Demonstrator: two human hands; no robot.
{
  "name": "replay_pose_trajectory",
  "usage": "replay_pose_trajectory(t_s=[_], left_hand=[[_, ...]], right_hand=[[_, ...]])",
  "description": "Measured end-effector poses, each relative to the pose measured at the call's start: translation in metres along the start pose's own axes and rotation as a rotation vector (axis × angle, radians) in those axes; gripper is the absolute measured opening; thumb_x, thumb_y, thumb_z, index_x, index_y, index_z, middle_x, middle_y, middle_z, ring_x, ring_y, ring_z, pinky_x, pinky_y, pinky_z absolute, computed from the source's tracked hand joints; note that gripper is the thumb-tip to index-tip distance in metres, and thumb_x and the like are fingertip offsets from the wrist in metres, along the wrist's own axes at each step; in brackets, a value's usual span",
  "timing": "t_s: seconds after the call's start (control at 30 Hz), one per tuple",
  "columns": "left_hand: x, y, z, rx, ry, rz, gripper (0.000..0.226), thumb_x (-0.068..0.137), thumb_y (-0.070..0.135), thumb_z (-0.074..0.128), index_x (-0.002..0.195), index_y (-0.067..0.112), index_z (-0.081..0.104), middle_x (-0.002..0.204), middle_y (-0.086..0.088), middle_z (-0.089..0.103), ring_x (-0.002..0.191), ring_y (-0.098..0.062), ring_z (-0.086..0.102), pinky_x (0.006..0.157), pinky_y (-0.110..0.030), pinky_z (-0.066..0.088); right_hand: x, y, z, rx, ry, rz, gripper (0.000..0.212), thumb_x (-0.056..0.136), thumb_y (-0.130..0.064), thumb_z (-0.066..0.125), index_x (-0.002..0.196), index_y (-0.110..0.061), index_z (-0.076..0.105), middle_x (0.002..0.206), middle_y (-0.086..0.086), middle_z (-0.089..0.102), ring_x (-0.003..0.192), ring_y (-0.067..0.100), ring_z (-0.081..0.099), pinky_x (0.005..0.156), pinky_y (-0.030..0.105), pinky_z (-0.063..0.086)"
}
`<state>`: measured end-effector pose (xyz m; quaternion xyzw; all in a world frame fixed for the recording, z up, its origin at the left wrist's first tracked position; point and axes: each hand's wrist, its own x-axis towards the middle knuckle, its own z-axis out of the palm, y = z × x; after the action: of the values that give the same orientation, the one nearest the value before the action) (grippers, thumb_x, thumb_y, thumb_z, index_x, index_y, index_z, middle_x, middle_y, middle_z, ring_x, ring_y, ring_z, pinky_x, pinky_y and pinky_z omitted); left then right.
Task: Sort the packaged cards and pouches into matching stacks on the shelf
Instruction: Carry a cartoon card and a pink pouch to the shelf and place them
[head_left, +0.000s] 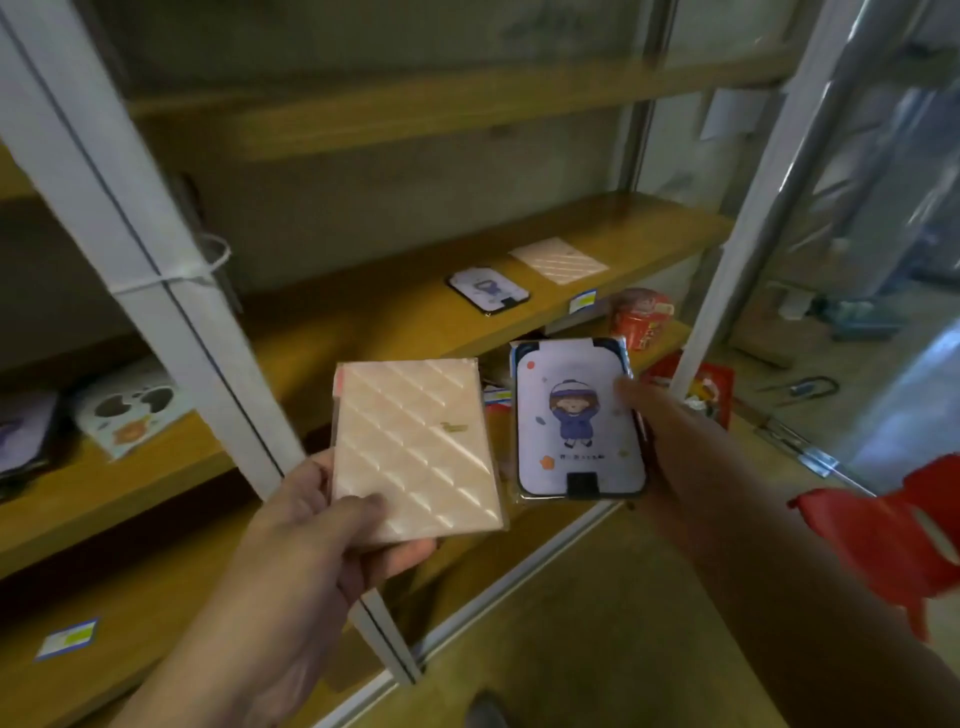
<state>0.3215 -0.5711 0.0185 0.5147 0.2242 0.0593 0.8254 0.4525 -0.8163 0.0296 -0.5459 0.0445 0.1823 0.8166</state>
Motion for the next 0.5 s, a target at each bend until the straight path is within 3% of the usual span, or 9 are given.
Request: replay_pose_trajectory(t_s=[0.13,0.2,0.3,0.4,0.5], left_hand=[[0.062,-0.008,0.035,-0.001,-0.055,-0.019,0.051,0.075,0.007,0.071,0.12,0.028,0.062,0.11,-0.007,0.078,0.094,-0.028,0.076,0.084,-0.046,0.055],[0.097,-0.008,0.056,0.028,-0.086,-0.004,0.046,0.081,0.008,0.066,0.122,0.028,0.06,0.109,-0.008,0.078,0.085,-0.023,0.076,0.08,-0.046,0.045],[0.151,-0.005,0.085,0.032,-0.065,-0.013,0.037,0.089,0.013,0.061,0.122,0.031,0.057,0.109,-0.005,0.078,0.087,-0.027,0.077,0.072,-0.043,0.052],[0.202,0.003,0.112,0.078,-0.042,0.002,0.033,0.095,0.009,0.058,0.122,0.028,0.059,0.109,-0.002,0.078,0.096,-0.023,0.076,0.072,-0.036,0.059],[0.236,0.006,0.144,0.112,0.0,0.005,0.036,0.095,0.003,0.056,0.123,0.025,0.059,0.106,0.0,0.078,0.097,-0.021,0.074,0.068,-0.03,0.058]], right_hand=[[0.045,-0.026,-0.03,-0.003,0.094,-0.031,0.025,0.099,-0.025,0.056,0.116,-0.008,0.065,0.101,0.017,0.077,0.088,0.034,0.076,0.057,0.037,0.06],[0.07,-0.041,-0.043,-0.016,0.112,-0.033,0.029,0.1,-0.027,0.054,0.116,-0.006,0.066,0.104,0.02,0.076,0.083,0.033,0.076,0.053,0.035,0.059],[0.109,-0.065,-0.054,-0.032,0.132,-0.044,0.034,0.098,-0.029,0.057,0.115,-0.003,0.068,0.099,0.021,0.076,0.067,0.027,0.076,0.043,0.029,0.055],[0.149,-0.085,-0.06,-0.074,0.129,-0.11,0.038,0.093,-0.032,0.061,0.12,-0.006,0.067,0.108,0.019,0.075,0.092,0.034,0.075,0.063,0.041,0.062],[0.181,-0.094,-0.07,-0.074,0.126,-0.073,0.044,0.091,-0.037,0.063,0.126,-0.01,0.064,0.113,0.019,0.074,0.1,0.038,0.072,0.082,0.052,0.058]])
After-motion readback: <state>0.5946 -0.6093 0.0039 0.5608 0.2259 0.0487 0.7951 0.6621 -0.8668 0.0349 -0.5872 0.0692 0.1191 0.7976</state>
